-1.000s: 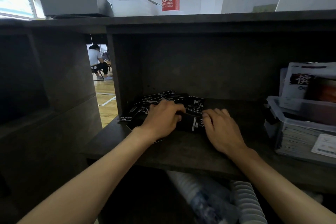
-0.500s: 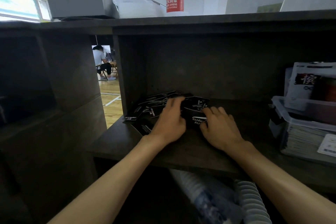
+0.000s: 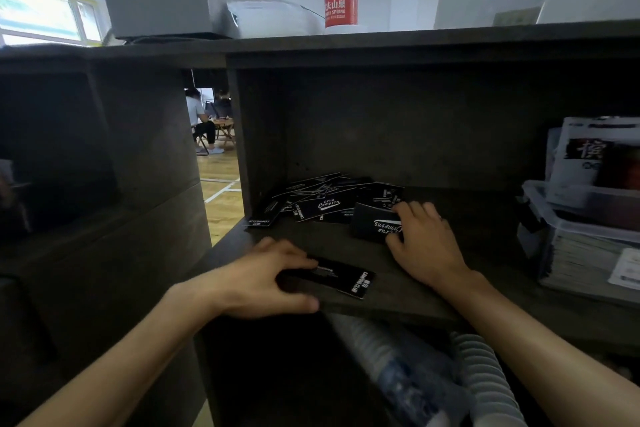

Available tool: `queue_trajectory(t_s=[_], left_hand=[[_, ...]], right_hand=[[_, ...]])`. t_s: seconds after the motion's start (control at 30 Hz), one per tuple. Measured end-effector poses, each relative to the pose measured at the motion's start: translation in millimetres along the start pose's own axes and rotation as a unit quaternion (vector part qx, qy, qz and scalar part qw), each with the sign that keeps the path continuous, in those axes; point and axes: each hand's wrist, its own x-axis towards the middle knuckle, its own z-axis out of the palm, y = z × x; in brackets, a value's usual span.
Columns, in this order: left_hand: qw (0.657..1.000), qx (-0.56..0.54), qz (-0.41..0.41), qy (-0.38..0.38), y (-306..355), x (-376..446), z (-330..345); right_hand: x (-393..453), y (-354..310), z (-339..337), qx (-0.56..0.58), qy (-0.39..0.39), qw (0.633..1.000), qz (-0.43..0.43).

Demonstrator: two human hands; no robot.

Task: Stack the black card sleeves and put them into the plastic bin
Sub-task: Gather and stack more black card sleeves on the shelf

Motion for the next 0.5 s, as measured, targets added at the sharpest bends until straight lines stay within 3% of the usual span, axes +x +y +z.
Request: queue_trajectory(t_s=[0.1,0.23,0.5], left_hand=[[0.995,-0.001,0.073,0.068,5.4,-16.1,8.6],[0.979,-0.085,0.12,0.144,14.6,-5.0,6.5],[0.964,0.012,-0.003,0.264,28.5,92.6,3.8]], right_hand=[[0.3,-0.8,0.1,0.001,0.0,1.0,0.0],[1.4,1.6,0.9,0.011,0.003,1.0,0.0],[2.5,0.8,-1.1,0.101,0.038,0.994,0.013]])
